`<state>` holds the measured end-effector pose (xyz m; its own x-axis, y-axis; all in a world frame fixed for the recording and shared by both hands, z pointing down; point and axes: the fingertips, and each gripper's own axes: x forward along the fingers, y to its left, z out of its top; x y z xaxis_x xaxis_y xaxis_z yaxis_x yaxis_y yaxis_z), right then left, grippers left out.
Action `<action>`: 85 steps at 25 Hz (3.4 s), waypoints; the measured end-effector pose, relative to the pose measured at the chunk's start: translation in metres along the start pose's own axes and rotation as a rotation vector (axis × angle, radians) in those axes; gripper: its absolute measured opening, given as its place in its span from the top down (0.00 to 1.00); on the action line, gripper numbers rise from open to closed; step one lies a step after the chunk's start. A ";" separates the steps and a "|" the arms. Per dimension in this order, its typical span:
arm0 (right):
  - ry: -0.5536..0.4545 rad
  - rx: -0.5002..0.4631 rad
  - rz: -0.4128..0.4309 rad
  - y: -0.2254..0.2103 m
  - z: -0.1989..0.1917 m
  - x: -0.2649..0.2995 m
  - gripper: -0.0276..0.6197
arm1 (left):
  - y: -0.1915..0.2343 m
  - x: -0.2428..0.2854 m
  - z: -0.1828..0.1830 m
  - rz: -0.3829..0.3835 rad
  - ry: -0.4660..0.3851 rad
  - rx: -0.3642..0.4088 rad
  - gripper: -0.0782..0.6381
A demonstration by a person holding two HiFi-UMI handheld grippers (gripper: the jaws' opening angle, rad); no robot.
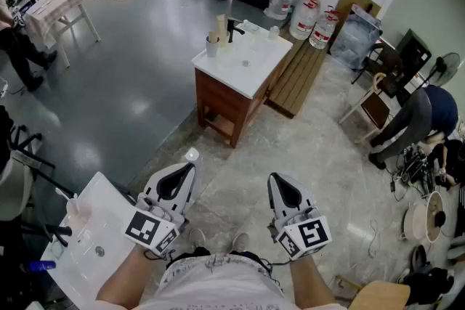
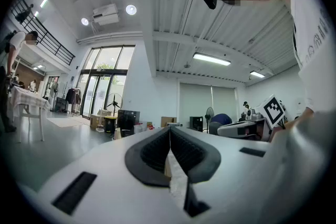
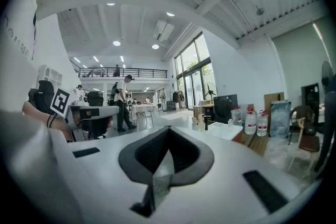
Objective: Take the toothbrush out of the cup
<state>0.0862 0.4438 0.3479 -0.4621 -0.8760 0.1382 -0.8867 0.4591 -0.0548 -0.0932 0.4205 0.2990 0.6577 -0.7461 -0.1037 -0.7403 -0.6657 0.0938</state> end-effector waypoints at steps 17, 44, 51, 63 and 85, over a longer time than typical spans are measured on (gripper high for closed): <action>0.010 0.007 -0.023 -0.002 0.002 0.005 0.95 | -0.001 0.005 -0.002 -0.019 0.016 0.026 0.86; 0.007 -0.026 -0.042 -0.009 0.010 0.006 0.94 | 0.001 0.011 -0.005 -0.013 0.036 0.056 0.86; -0.001 -0.025 -0.030 -0.007 0.011 0.010 0.90 | 0.005 0.014 -0.006 -0.006 0.037 0.054 0.85; -0.004 -0.029 -0.025 -0.008 0.011 0.011 0.83 | 0.007 0.015 -0.007 0.002 0.040 0.050 0.78; -0.014 -0.018 -0.016 -0.009 0.014 0.009 0.63 | 0.010 0.013 -0.004 0.033 0.038 0.054 0.64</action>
<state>0.0902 0.4294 0.3354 -0.4484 -0.8851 0.1247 -0.8935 0.4476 -0.0354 -0.0916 0.4037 0.3027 0.6366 -0.7686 -0.0635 -0.7677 -0.6394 0.0425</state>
